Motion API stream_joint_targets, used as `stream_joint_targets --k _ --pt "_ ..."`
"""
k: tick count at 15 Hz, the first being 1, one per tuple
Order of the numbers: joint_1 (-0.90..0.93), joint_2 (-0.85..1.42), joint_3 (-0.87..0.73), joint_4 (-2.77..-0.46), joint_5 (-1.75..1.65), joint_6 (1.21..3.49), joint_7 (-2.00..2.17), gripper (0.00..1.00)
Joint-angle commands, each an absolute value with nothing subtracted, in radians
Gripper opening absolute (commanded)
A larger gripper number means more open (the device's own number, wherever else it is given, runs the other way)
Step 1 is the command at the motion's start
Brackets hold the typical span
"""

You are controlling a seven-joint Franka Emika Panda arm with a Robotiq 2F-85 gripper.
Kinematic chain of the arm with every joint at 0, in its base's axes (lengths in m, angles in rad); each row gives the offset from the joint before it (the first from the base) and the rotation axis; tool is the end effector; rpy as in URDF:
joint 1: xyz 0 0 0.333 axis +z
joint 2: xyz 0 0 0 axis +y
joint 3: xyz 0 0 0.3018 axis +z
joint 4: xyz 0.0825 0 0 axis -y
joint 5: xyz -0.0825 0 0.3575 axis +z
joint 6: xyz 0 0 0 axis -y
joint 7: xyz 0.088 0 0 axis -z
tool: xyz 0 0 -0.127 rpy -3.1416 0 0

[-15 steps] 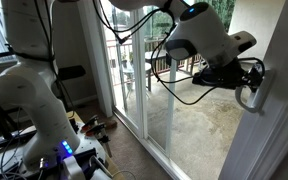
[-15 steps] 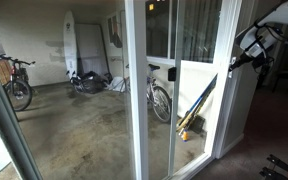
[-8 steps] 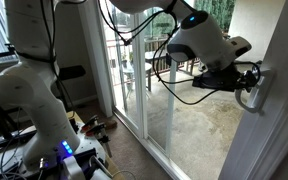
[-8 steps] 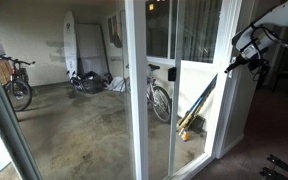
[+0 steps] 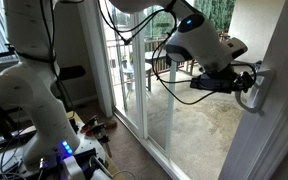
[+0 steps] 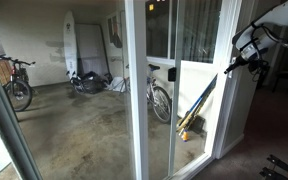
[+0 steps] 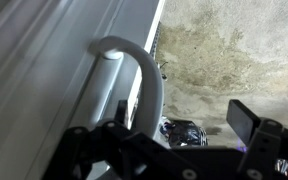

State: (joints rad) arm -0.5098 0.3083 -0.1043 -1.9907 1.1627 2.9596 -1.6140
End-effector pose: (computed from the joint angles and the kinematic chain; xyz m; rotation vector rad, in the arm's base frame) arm 0.4702 -0.3987 0.3471 2.6768 -0.0954 1.0253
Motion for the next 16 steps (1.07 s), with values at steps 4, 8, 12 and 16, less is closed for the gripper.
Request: stream_joint_targets --k 4,8,12,16 --pt "-0.522 0.154 -0.067 -2.163 1.363 2.951 -1.825 1.00" --pt "-0.514 0.070 -0.051 -2.252 1.481 2.934 -1.918 1.00" --pt "-0.529 0.062 -0.072 -2.263 1.513 2.933 -1.949 1.00" --pt "-0.555 0.088 -0.108 -2.194 1.643 2.936 -2.078 1.00"
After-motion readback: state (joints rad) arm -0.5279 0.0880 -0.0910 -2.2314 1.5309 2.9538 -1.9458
